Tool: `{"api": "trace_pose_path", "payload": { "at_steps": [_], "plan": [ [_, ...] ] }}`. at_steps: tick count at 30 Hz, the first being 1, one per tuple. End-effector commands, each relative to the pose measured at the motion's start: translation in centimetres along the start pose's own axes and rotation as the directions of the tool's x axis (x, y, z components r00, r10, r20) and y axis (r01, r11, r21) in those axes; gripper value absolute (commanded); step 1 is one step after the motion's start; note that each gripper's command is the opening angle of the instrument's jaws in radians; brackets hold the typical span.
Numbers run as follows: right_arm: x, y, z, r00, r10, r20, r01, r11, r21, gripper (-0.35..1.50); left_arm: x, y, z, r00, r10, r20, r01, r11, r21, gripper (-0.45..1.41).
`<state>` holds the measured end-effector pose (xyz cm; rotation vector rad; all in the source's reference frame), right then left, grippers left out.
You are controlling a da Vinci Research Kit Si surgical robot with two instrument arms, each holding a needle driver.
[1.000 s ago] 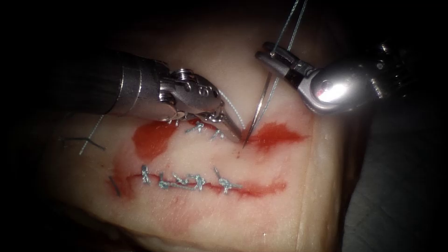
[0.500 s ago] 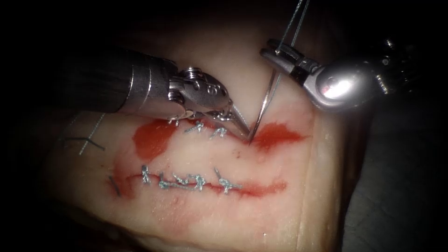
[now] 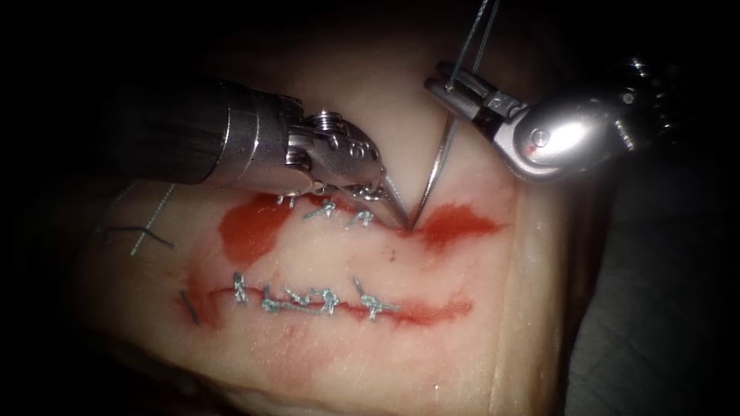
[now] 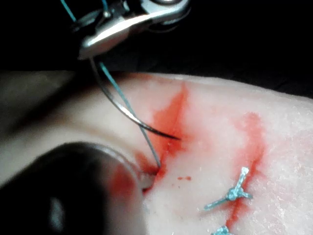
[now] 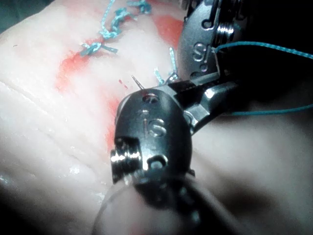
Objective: Wound Closure
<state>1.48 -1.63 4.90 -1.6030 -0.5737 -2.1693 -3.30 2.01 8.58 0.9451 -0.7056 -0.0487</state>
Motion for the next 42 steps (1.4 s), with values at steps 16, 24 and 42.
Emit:
{"api": "trace_pose_path", "payload": {
  "at_steps": [16, 24, 42],
  "plan": [
    [0.21, 0.09, 0.22, 0.992, -0.124, -0.015, 0.125, 0.992, 0.031, -0.35, -0.13, 0.21, 0.08, 0.998, -0.066, 0.019, 0.06, 0.971, 0.232, -0.45],
    [0.25, 0.09, 0.27, 0.985, -0.171, -0.002, 0.171, 0.985, -0.023, -0.35, -0.09, 0.19, 0.11, 0.988, -0.155, -0.002, 0.146, 0.93, 0.336, -0.45],
    [0.28, 0.08, 0.27, 0.973, -0.231, 0.01, 0.231, 0.966, -0.113, -0.35, 0.02, 0.14, 0.09, 0.982, -0.184, -0.027, 0.179, 0.896, 0.406, -0.45]
  ]
}}
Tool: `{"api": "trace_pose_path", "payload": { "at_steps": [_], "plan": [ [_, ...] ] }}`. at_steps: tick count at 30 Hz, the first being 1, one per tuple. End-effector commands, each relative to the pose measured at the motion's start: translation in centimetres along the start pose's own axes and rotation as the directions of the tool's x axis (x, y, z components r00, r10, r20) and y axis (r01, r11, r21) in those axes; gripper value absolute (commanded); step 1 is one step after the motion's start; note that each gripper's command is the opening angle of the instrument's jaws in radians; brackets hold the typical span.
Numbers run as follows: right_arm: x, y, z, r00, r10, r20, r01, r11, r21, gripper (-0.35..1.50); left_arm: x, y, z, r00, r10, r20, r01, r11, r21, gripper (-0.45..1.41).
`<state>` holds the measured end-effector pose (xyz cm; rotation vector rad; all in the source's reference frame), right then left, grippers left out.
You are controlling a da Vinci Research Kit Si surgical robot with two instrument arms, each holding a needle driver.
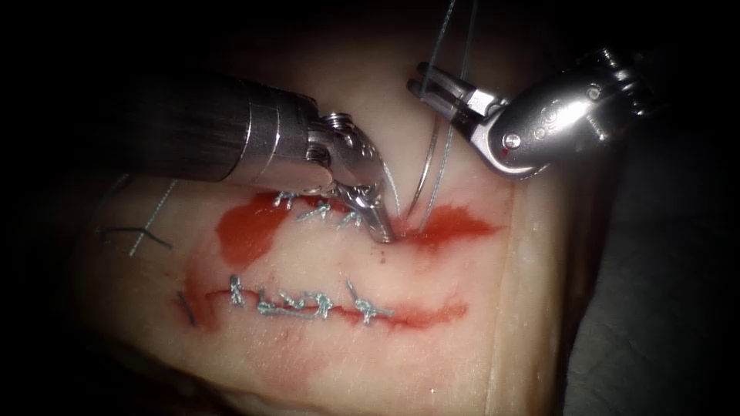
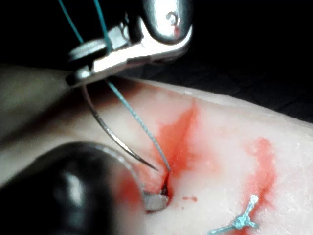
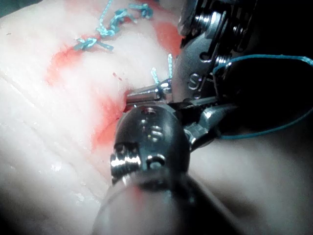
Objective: Wound Closure
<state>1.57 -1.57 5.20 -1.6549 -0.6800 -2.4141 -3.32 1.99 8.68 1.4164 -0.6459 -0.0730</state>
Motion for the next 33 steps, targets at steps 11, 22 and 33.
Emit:
{"api": "trace_pose_path", "payload": {
  "at_steps": [11, 22, 33],
  "plan": [
    [0.01, 0.16, 0.19, 1.0, -0.019, 0.007, 0.019, 0.997, -0.076, -0.35, -0.08, 0.01, -0.08, 1.0, 0.004, 0.023, -0.004, 1.0, -0.011, -0.45],
    [0.07, 0.19, 0.21, 1.0, -0.026, 0.003, 0.026, 0.996, -0.085, -0.35, -0.07, -0.01, -0.08, 1.0, 0.007, 0.018, -0.007, 1.0, -0.006, -0.45],
    [0.08, 0.22, 0.22, 1.0, -0.029, 0.0, 0.029, 0.995, -0.095, -0.35, -0.08, -0.03, -0.11, 1.0, 0.013, 0.024, -0.013, 1.0, -0.01, -0.45]
  ]
}}
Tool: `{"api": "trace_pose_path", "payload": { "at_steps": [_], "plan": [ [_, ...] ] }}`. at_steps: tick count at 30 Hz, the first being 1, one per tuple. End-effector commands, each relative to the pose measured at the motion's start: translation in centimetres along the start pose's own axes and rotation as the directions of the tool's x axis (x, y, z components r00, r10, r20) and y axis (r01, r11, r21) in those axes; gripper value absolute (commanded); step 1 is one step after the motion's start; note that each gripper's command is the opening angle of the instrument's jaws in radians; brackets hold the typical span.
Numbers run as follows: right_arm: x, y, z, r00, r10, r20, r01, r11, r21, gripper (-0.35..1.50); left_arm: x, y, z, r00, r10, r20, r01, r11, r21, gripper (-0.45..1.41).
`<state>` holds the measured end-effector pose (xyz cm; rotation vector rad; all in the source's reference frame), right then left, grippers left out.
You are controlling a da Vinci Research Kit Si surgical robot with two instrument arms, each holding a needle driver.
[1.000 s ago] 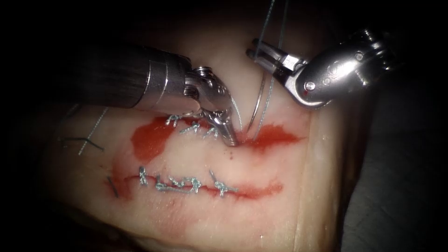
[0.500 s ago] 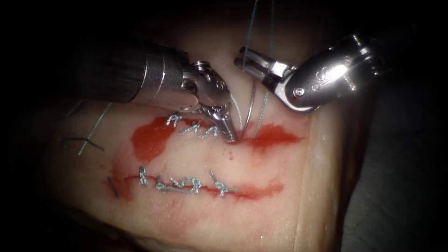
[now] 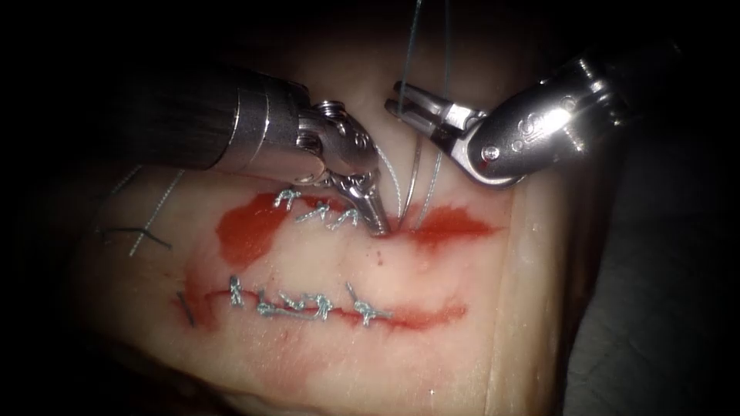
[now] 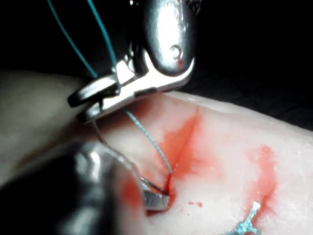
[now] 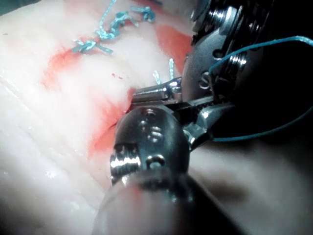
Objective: Wound Closure
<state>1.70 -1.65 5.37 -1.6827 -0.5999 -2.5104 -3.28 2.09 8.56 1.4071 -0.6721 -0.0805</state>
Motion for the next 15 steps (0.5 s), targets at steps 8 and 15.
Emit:
{"api": "trace_pose_path", "payload": {
  "at_steps": [8, 15],
  "plan": [
    [-0.02, 0.04, 0.1, 0.999, 0.048, 0.018, -0.048, 0.999, -0.003, -0.35, -0.04, 0.08, -0.01, 1.0, 0.001, 0.005, -0.001, 1.0, -0.007, -0.45],
    [-0.04, 0.03, 0.09, 0.996, 0.08, 0.037, -0.08, 0.997, 0.005, -0.35, -0.06, 0.09, -0.05, 1.0, 0.003, 0.027, -0.002, 1.0, -0.03, -0.45]
  ]
}}
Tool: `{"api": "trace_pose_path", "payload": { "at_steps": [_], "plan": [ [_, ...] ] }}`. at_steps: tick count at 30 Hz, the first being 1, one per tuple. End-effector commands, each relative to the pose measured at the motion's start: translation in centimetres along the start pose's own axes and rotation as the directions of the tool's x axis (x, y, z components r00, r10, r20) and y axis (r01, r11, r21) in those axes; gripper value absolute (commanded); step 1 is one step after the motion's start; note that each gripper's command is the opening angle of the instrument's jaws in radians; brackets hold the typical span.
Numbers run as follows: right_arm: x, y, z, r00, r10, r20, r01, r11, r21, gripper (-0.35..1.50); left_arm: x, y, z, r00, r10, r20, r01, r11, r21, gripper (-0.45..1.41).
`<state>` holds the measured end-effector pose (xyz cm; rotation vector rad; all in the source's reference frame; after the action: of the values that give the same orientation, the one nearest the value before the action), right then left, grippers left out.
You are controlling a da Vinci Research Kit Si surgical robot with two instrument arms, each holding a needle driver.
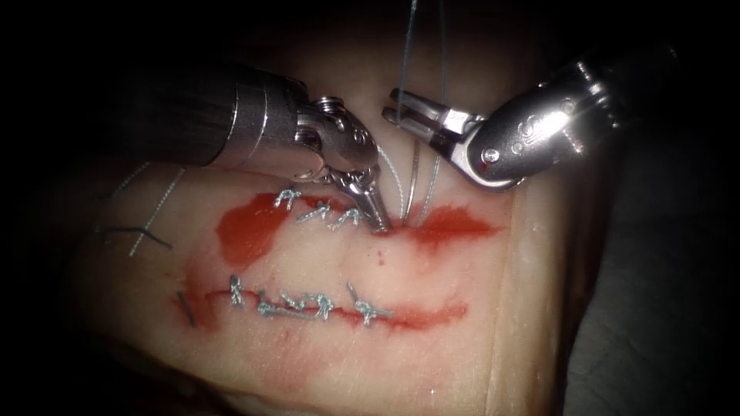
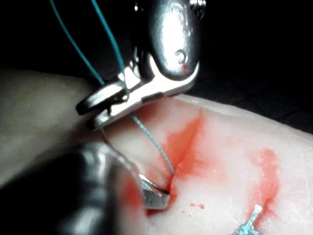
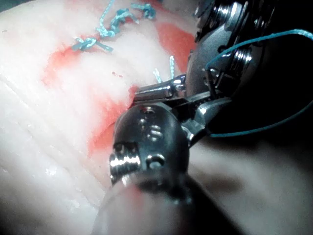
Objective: Wound Closure
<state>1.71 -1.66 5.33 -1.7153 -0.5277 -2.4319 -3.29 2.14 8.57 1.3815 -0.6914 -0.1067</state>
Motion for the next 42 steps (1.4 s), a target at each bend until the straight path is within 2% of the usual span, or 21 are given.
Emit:
{"api": "trace_pose_path", "payload": {
  "at_steps": [1, 8, 12, 18, 21, 23, 30, 37, 42],
  "plan": [
    [0.0, 0.02, 0.1, 1.0, 0.001, 0.004, -0.001, 1.0, 0.005, -0.35, -0.04, 0.07, -0.02, 1.0, 0.002, 0.004, -0.001, 1.0, -0.005, -0.45],
    [0.01, 0.02, 0.11, 1.0, 0.007, 0.008, -0.008, 0.999, 0.035, -0.35, -0.17, 0.06, -0.23, 0.997, -0.001, 0.079, 0.006, 0.997, -0.072, -0.45],
    [0.0, 0.01, 0.11, 1.0, 0.009, 0.004, -0.009, 0.999, 0.046, -0.35, -0.19, -0.02, -0.38, 0.996, -0.001, 0.087, 0.009, 0.995, -0.1, -0.45],
    [0.0, -0.01, 0.11, 1.0, 0.01, 0.002, -0.011, 0.999, 0.05, -0.35, -0.21, -0.16, -0.52, 0.997, -0.006, 0.073, 0.015, 0.993, -0.12, -0.45],
    [-0.01, -0.02, 0.11, 1.0, 0.012, -0.008, -0.012, 0.998, 0.069, -0.35, -0.14, -0.37, -0.55, 0.999, -0.012, 0.04, 0.017, 0.991, -0.131, -0.45],
    [-0.01, -0.02, 0.11, 1.0, 0.013, -0.008, -0.012, 0.997, 0.073, -0.35, -0.11, -0.42, -0.54, 0.999, -0.013, 0.032, 0.017, 0.991, -0.134, -0.45],
    [-0.02, -0.02, 0.09, 1.0, 0.013, 0.0, -0.013, 0.996, 0.084, -0.35, 0.19, -0.78, -0.18, 0.998, -0.006, 0.059, 0.018, 0.978, -0.208, -0.45],
    [-0.01, -0.03, 0.08, 0.999, 0.044, 0.003, -0.044, 0.992, 0.115, -0.35, 0.1, -0.8, 0.1, 0.994, -0.002, 0.105, 0.025, 0.976, -0.217, -0.45],
    [-0.02, -0.02, 0.08, 0.998, 0.067, 0.01, -0.068, 0.991, 0.118, -0.35, 0.17, -0.81, 0.18, 0.993, 0.005, 0.118, 0.023, 0.971, -0.238, -0.45]
  ]
}}
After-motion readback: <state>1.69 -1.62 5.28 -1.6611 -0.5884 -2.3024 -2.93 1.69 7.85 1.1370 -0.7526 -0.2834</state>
